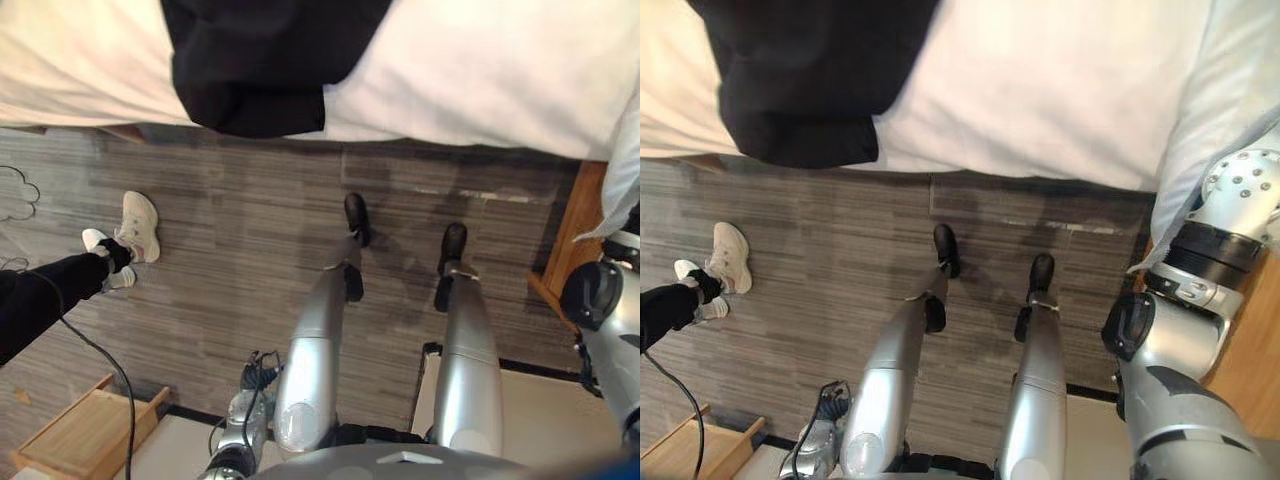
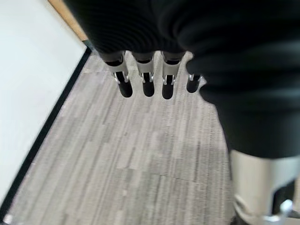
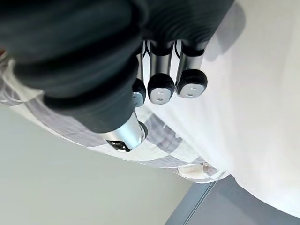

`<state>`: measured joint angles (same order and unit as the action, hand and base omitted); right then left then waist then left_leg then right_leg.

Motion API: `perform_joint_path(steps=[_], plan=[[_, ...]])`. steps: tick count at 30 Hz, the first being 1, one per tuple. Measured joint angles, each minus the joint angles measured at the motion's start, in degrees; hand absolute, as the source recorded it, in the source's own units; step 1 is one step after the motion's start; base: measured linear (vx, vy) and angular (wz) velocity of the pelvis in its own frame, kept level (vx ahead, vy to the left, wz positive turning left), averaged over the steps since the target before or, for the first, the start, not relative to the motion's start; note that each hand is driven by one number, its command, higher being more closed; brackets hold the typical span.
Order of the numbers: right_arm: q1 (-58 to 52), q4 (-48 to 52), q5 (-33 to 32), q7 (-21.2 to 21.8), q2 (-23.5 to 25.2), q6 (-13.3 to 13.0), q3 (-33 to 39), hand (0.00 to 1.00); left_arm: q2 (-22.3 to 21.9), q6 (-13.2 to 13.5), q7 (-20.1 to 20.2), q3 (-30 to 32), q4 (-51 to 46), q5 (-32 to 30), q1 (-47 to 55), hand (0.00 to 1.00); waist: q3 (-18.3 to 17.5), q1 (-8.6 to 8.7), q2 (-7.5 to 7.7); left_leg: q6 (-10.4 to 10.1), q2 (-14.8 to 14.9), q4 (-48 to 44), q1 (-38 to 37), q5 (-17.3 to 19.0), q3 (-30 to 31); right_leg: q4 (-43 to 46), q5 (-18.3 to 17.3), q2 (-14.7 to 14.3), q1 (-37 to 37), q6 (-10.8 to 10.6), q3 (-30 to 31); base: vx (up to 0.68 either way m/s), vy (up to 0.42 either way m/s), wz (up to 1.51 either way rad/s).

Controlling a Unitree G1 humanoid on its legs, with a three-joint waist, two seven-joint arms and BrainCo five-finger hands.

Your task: Tidy the bed and pick cloth on bed and put in laundry

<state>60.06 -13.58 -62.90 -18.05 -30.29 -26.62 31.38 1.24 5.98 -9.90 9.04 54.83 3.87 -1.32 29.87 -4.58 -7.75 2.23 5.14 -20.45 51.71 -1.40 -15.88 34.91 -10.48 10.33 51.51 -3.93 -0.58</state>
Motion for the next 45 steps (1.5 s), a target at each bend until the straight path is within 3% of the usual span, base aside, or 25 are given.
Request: perform_joint_path(steps=[4, 9, 10, 13, 16, 18, 19, 20, 24, 26, 27, 28, 32, 35, 40, 43, 45], plan=[[-2.8, -1.3, -1.1, 3.1, 1.3, -0.4, 0.5, 1.00, -0.5, -0.1, 0.0, 1.5, 0.2, 0.1, -0.1, 0.00, -0.1, 0.14, 0.25, 0.7, 2.5, -2.7, 0.3, 1.6, -3.7, 0.8, -0.4, 0.0, 0.0, -0.2, 0.0, -0.01, -0.002, -0.02], [-14.6, -2.9, -1.2, 7.7, 12.3, -1.1, 3.7, 1.00, -0.6, -0.8, 0.1, 5.9, 1.0, 0.2, -0.1, 0.00, -1.9, 0.63, 4.44, 1.0, 2.6, -3.4, -3.3, 1.8, -4.3, -0.5, -0.4, -0.1, -3.9, -0.5, 0.3, 0.01, 0.006, -0.08], [-17.9, -7.2, -2.2, 7.6, 15.4, -0.9, 4.8, 1.00, -0.6, -1.2, 0.1, 7.2, 1.1, 0.1, 0.2, 0.00, -2.4, 0.72, 5.47, 0.9, 2.5, -3.0, -5.4, 1.9, -4.2, -1.3, -0.3, -0.1, -6.4, -0.5, 0.0, 0.03, -0.005, -0.05], [-27.2, -22.4, -6.8, 5.1, 23.1, 3.5, 6.5, 1.00, -0.7, -2.1, 0.1, 9.8, 1.2, -0.1, 0.9, 0.00, -3.3, 0.61, 6.68, 0.6, 1.9, -1.0, -10.9, 2.1, -3.9, -3.6, -0.4, 0.0, -12.3, -0.5, -0.5, 0.04, -0.013, -0.04], [-36.8, -29.1, -7.8, 3.7, 31.8, 6.9, 6.2, 1.00, -1.4, -3.2, -0.4, 11.8, 1.1, -0.6, 2.0, 0.00, -3.7, 1.24, 5.95, 0.5, 1.2, 1.1, -15.1, 2.2, -3.9, -6.8, 0.1, 0.0, -17.3, -0.6, -1.1, 0.05, -0.005, -0.04], [-41.6, -30.2, -6.9, 3.5, 33.9, 8.7, 5.0, 1.00, -1.5, -3.2, -0.4, 11.9, 0.8, -0.9, 2.6, 0.00, -3.7, 1.86, 5.69, 0.4, 0.6, 3.0, -20.1, 2.2, -4.0, -9.5, 0.6, 0.4, -23.2, -1.1, -1.9, 0.10, 0.018, 0.02], [-45.6, -30.2, -4.1, 3.5, 34.0, 9.7, 3.0, 0.00, -1.2, -3.2, -0.3, 11.9, 0.6, -1.2, 2.7, 0.00, -4.2, 1.98, 5.82, 0.3, 0.3, 3.6, -23.7, 2.6, -4.0, -11.5, 0.8, 0.6, -27.4, -1.3, -2.2, 0.10, 0.030, -0.02], [-47.2, -30.3, -1.9, 3.8, 34.0, 10.4, 1.7, 0.00, -1.0, -3.2, -0.3, 11.9, 0.6, -1.2, 2.7, 0.00, -4.8, 1.92, 5.94, 0.4, 0.2, 4.1, -25.1, 2.8, -4.1, -12.4, 0.9, 0.7, -29.0, -1.4, -2.4, 0.11, 0.034, -0.03], [-57.2, -31.1, 12.0, 4.6, 34.7, 15.8, -2.9, 0.00, -0.1, -3.1, -0.2, 11.3, 0.3, -2.9, 2.7, 0.00, -13.4, 2.18, 7.52, 0.1, -1.5, 10.3, -32.0, 2.7, -4.8, -19.3, 1.4, 1.7, -37.0, -1.4, -4.8, 0.16, 0.011, 0.12], [-61.9, -33.4, 23.7, 5.1, 35.5, 19.0, -4.7, 0.00, -0.2, -3.1, 0.1, 10.2, 0.5, -3.7, 2.6, 0.00, -16.8, 2.31, 9.10, -0.1, -2.5, 14.8, -36.7, 1.1, -5.7, -22.2, 1.7, 2.0, -41.1, -0.8, -5.9, 0.19, -0.034, 0.16], [-62.9, -34.2, 26.0, 5.3, 35.5, 19.7, -5.5, 0.00, -0.2, -3.1, 0.2, 9.5, 0.5, -3.9, 2.5, 0.00, -17.6, 2.31, 9.61, -0.3, -2.8, 16.0, -37.8, 0.6, -5.5, -22.9, 1.8, 2.1, -41.9, -0.8, -6.1, 0.19, -0.042, 0.09], [-64.8, -36.4, 34.2, 6.0, 35.4, 21.7, -7.2, 0.00, -0.3, -3.1, 0.5, 8.1, 0.9, -5.9, 2.3, 0.00, -19.2, 2.52, 10.98, -0.7, -3.5, 19.1, -40.4, -0.7, -5.1, -23.9, 1.7, 2.2, -43.8, -0.8, -7.0, 0.16, -0.039, 0.10], [-67.0, -40.5, 49.4, 7.5, 35.2, 24.6, -9.5, 0.00, 0.2, -3.7, 1.2, 6.6, 2.9, -10.1, 0.9, 0.00, -20.2, 3.76, 12.84, -1.7, -4.2, 26.0, -46.6, -3.0, -4.0, -23.9, 1.0, 1.5, -48.0, 0.1, -9.1, 0.18, -0.064, 0.10], [-66.7, -40.8, 57.8, 8.8, 34.8, 25.0, -9.9, 0.00, 0.0, -4.4, 1.3, 6.7, 3.0, -10.2, 1.0, 0.00, -20.8, 3.66, 12.92, -2.7, -3.7, 26.4, -49.2, -2.4, -4.1, -24.4, 0.8, 0.6, -50.4, 0.3, -9.7, 0.11, -0.069, -0.16], [-65.3, -43.0, 66.6, 10.0, 34.2, 25.8, -10.9, 0.00, 0.5, -4.4, 1.4, 6.6, 5.1, -12.3, 1.3, 0.00, -22.4, 3.66, 12.98, -3.4, -3.4, 26.4, -51.3, -1.9, -4.0, -29.5, 0.9, -0.2, -54.4, 0.2, -9.9, 0.12, -0.064, -0.04], [-64.2, -44.5, 66.6, 10.5, 33.7, 26.1, -11.7, 0.00, 0.9, -4.3, 1.4, 6.6, 5.0, -12.4, 2.3, 0.00, -22.1, 3.57, 12.78, -3.8, -3.4, 25.3, -52.5, -0.7, -4.1, -30.4, 0.8, -0.1, -56.3, -0.1, -9.9, 0.14, -0.033, -0.02], [-64.0, -44.7, 66.6, 10.7, 33.4, 26.1, -12.0, 0.00, 0.9, -4.2, 1.3, 6.7, 4.8, -12.2, 2.0, 0.00, -21.8, 3.73, 12.70, -3.6, -2.2, 15.9, -47.6, 3.2, -3.1, -29.8, 1.4, 0.4, -56.3, -1.1, -11.2, 0.11, -0.026, 0.24]])
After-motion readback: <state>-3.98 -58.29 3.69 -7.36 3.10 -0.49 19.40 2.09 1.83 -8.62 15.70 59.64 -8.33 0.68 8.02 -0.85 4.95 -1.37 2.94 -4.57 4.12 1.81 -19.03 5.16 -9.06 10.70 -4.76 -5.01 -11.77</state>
